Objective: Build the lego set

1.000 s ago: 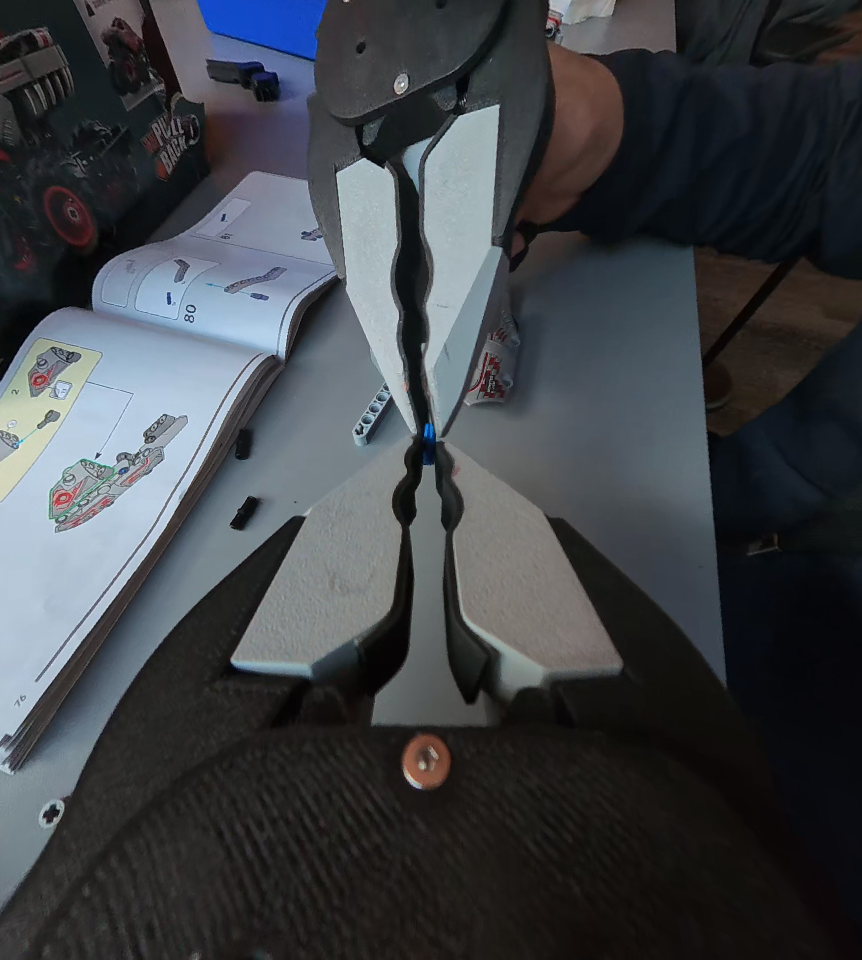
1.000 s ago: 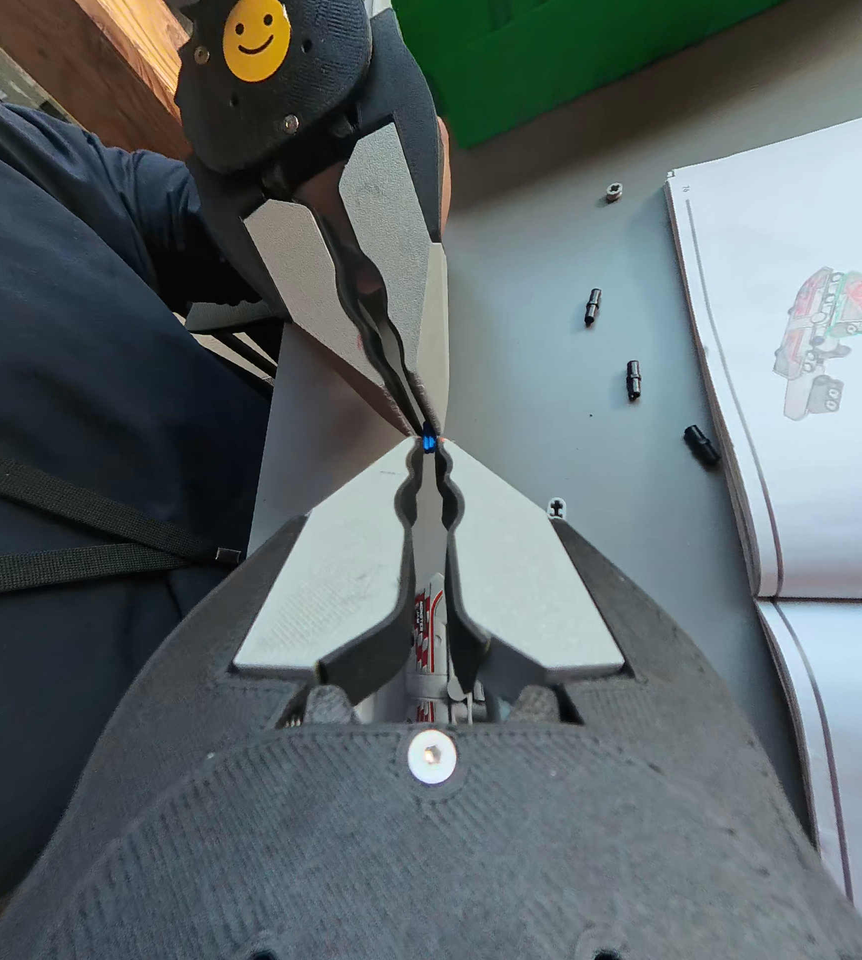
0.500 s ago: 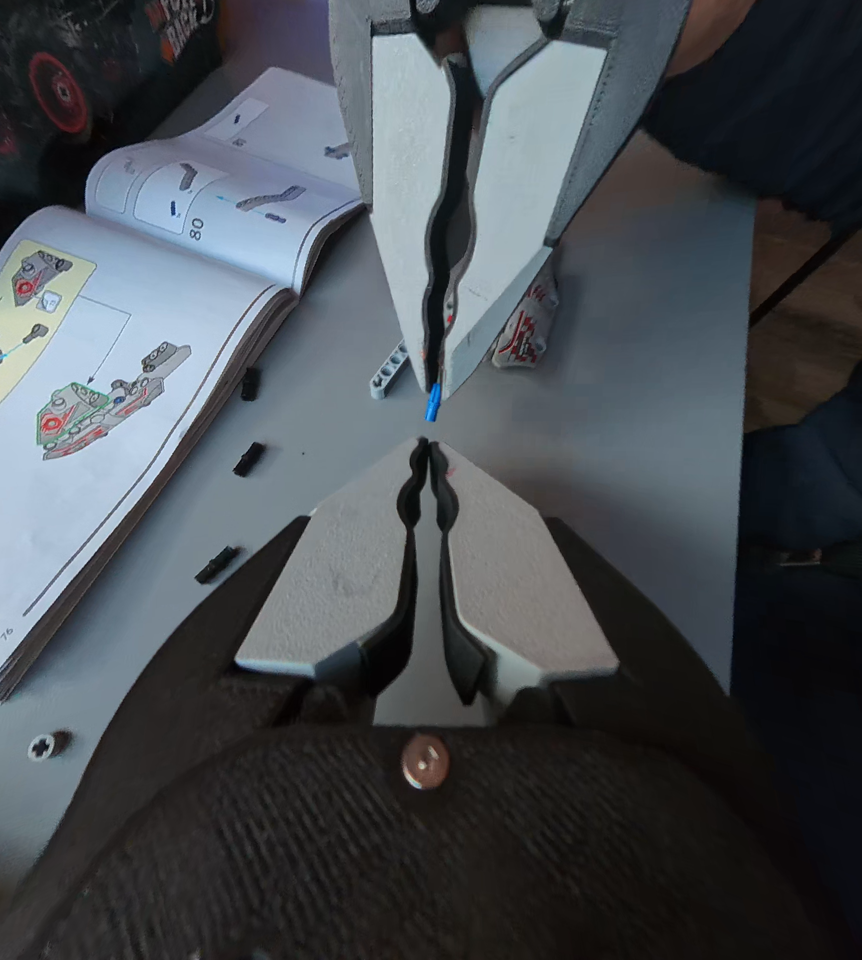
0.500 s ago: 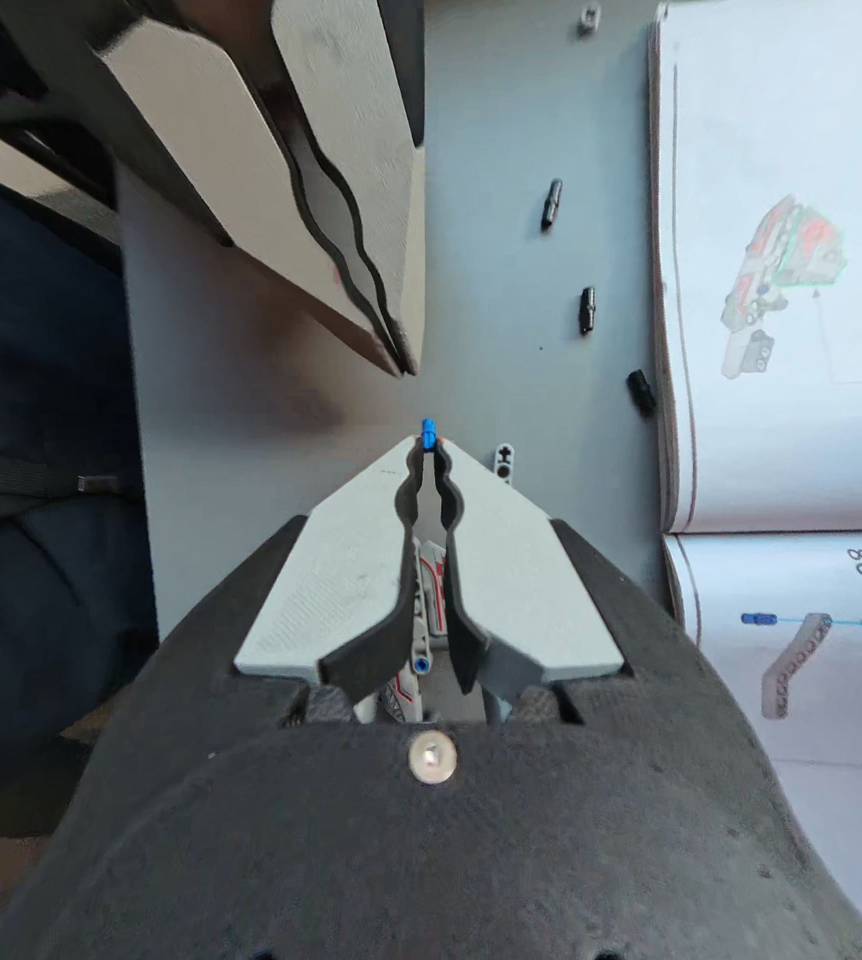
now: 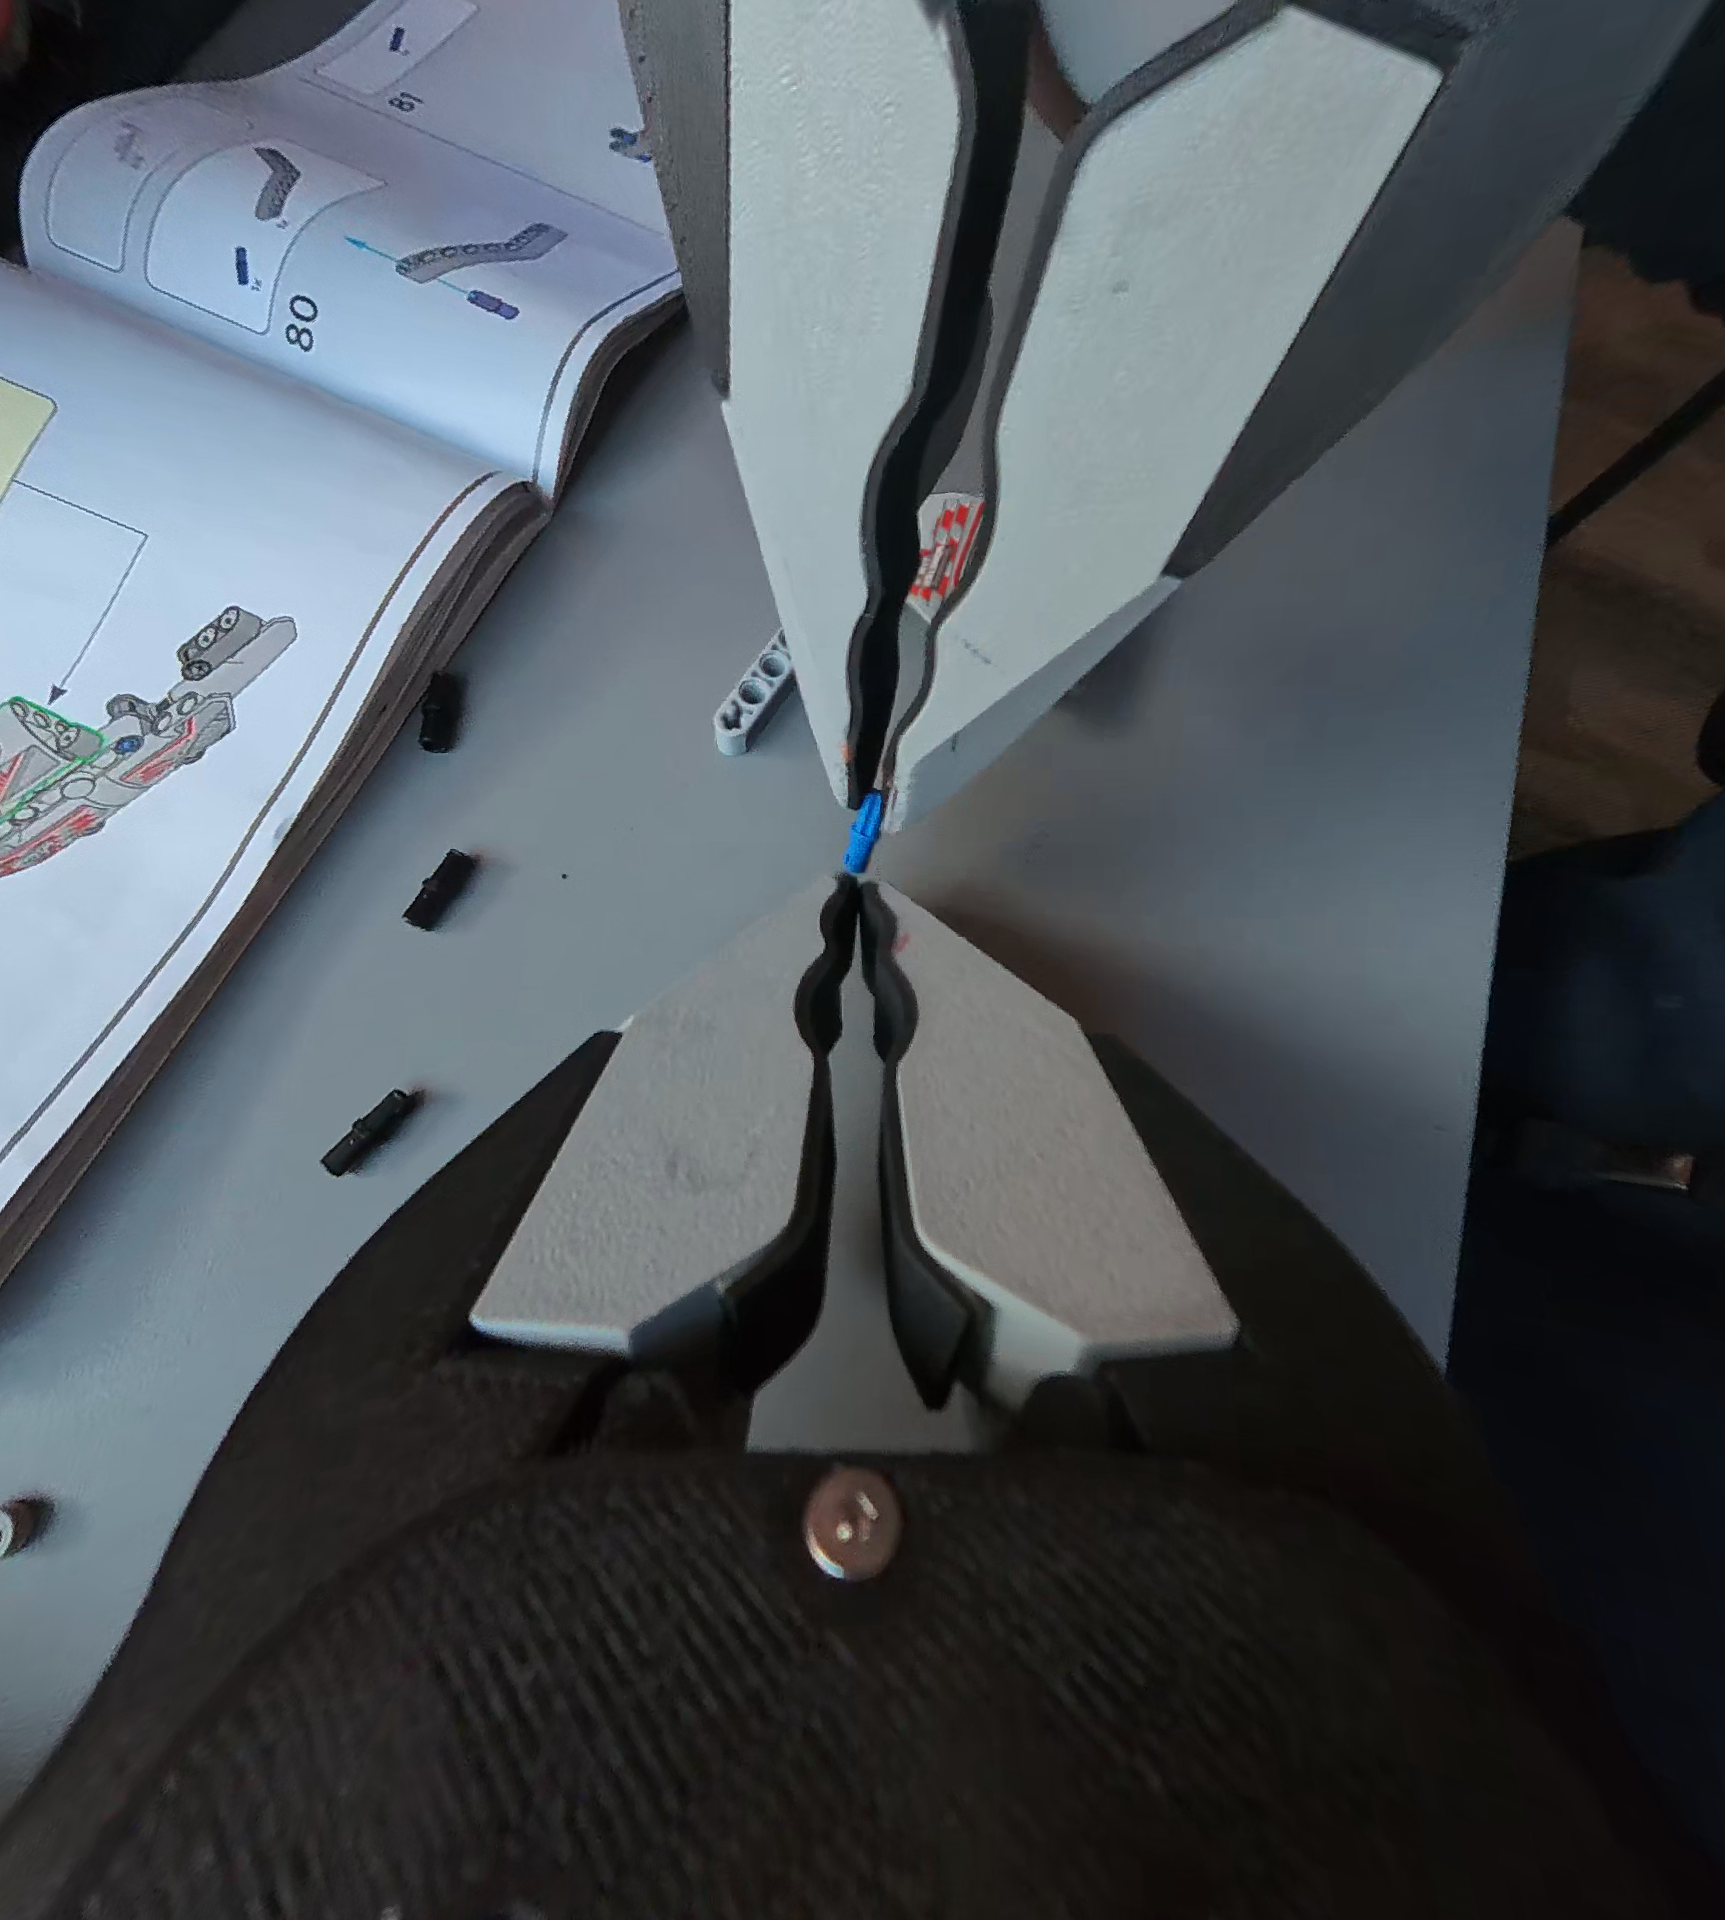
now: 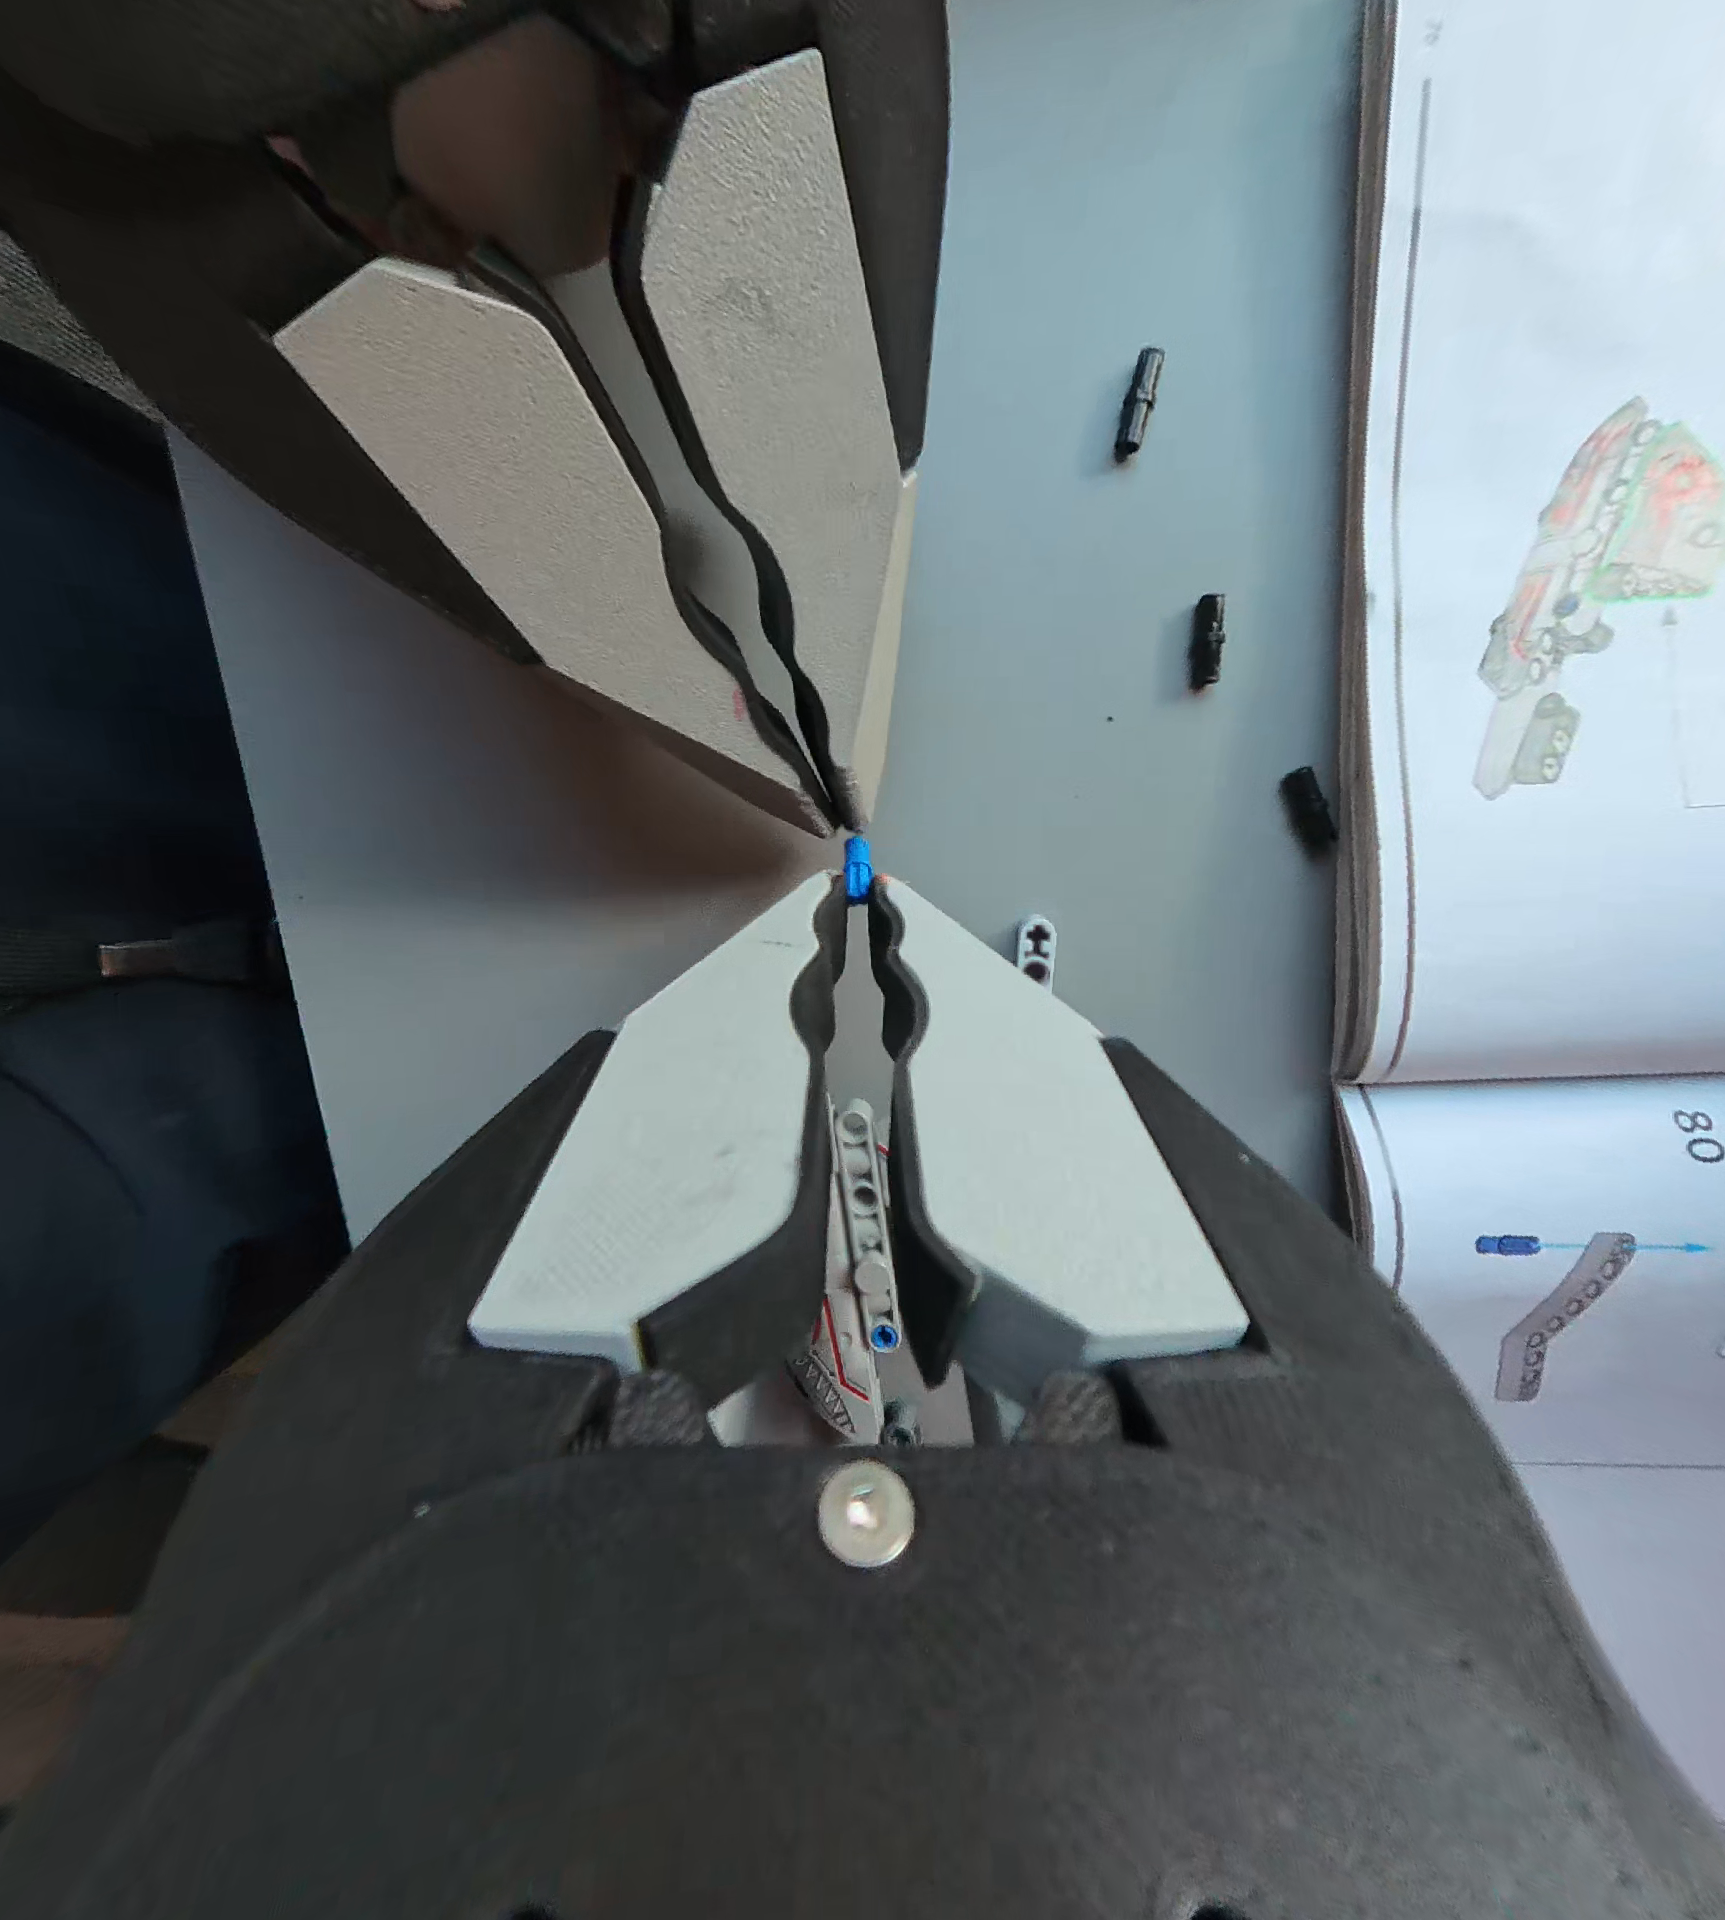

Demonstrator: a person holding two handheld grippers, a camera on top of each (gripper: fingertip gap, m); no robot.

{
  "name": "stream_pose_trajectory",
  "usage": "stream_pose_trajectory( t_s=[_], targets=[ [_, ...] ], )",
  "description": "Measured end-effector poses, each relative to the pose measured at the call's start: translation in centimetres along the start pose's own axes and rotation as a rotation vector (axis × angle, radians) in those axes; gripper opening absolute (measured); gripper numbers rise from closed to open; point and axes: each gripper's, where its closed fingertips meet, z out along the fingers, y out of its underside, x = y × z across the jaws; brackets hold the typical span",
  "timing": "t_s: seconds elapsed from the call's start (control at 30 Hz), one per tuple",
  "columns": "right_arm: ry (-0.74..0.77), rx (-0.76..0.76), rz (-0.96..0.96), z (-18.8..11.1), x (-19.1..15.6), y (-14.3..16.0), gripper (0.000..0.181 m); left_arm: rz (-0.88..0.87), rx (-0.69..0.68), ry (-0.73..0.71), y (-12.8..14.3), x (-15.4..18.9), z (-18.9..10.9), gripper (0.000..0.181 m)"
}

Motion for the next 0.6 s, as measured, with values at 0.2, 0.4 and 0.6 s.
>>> stream_pose_trajectory(
  t_s=[0.2, 0.4, 0.6],
  targets=[
    [-0.005, -0.016, 0.006, 0.3, -0.1, 0.3, 0.0, 0.002, 0.017, -0.01, -0.2, 0.0, -0.2, 0.0],
    [-0.038, 0.053, 0.026, -0.1, -0.1, -0.7, 0.0, -0.006, 0.02, -0.004, -0.3, 0.1, -0.1, 0.0],
    [-0.071, 0.079, 0.054, 0.6, 0.0, -0.7, 0.0, -0.024, -0.024, -0.002, 0.2, -0.1, 0.4, 0.0]
  ],
)
